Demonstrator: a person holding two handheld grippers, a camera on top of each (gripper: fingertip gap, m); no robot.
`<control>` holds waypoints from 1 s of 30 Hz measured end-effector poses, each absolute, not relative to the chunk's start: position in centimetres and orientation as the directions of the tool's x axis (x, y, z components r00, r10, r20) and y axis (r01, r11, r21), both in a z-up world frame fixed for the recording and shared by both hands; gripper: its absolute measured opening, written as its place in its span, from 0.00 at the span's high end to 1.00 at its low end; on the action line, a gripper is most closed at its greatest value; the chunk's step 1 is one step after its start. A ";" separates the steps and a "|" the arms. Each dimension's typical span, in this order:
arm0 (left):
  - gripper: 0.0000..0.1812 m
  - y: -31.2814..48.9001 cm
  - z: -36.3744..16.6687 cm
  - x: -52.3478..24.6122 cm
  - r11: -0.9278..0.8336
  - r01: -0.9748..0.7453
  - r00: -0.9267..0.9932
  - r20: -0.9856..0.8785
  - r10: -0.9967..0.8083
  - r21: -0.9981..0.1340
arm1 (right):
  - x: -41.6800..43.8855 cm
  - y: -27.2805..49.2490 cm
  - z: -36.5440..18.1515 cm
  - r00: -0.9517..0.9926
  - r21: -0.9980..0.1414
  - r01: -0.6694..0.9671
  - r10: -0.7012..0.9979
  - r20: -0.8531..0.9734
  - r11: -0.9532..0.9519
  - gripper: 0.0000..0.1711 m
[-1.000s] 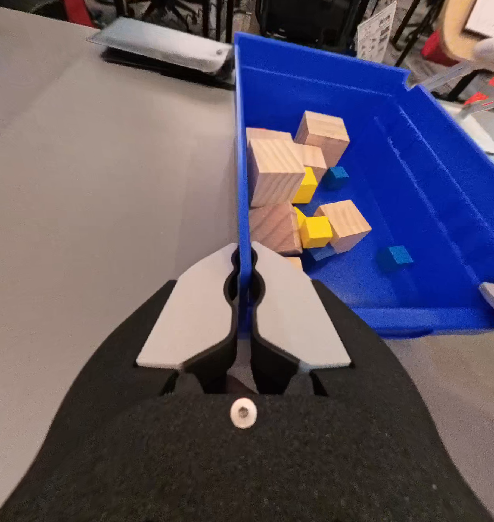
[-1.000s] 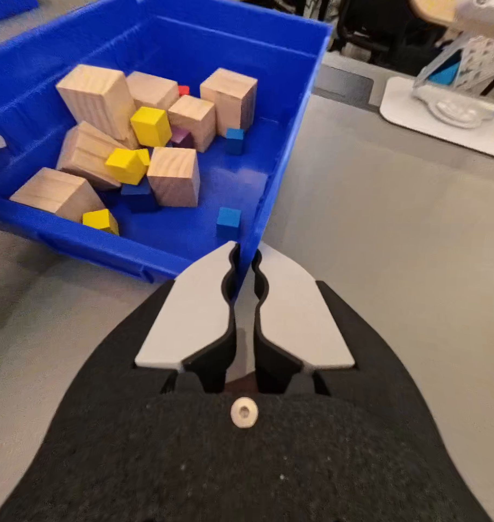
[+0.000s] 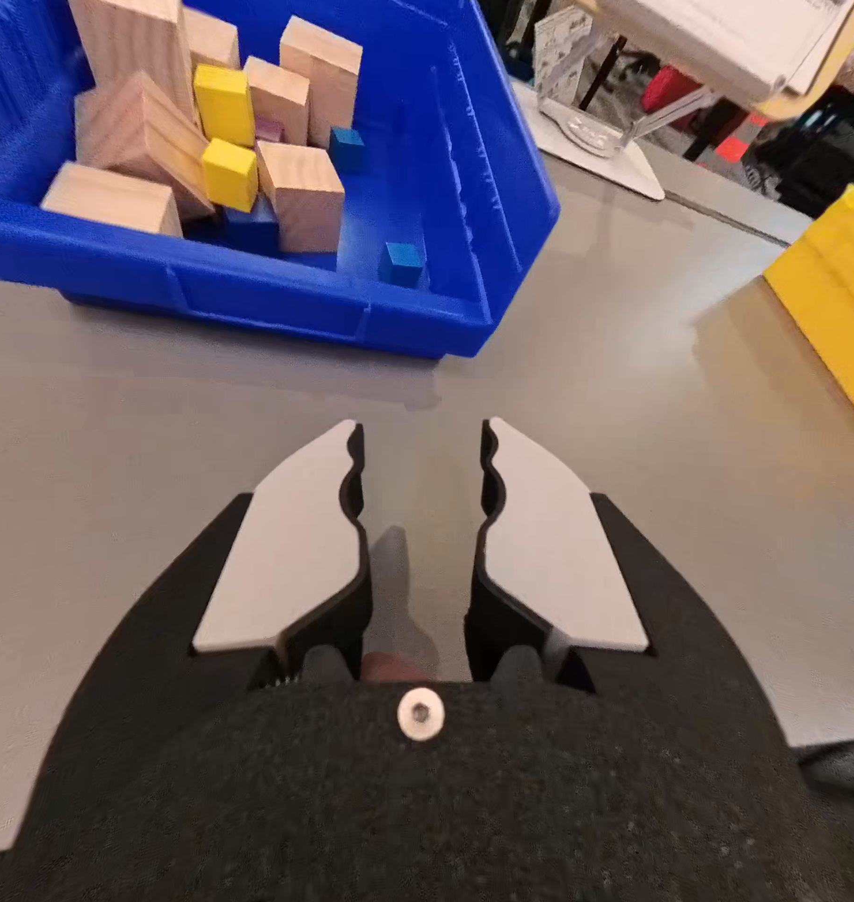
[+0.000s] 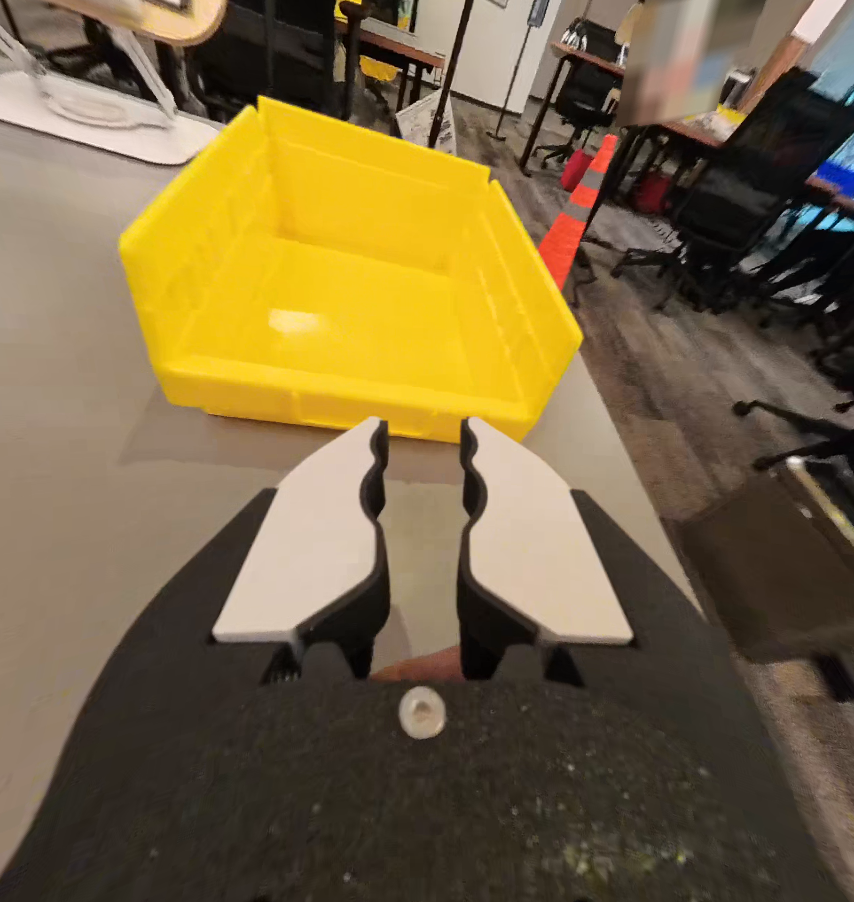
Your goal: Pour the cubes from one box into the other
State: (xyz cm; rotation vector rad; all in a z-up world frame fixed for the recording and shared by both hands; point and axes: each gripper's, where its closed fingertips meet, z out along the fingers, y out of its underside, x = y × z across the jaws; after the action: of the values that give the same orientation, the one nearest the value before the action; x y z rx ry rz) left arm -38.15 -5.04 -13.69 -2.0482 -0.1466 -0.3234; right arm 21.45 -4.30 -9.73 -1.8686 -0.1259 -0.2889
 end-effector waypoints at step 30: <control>0.88 -5.3 -11.3 -33.8 -0.596 0.505 0.681 0.713 -0.168 -0.624 | 17.4 -5.3 -12.9 0.925 -0.805 -0.269 0.090 -0.369 -0.528 0.81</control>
State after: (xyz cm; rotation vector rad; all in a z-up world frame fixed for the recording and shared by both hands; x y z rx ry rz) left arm -33.77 -5.30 -11.30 -2.0047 -0.2598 -0.9587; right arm 17.41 -5.29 -12.91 -2.0811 0.1279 0.4536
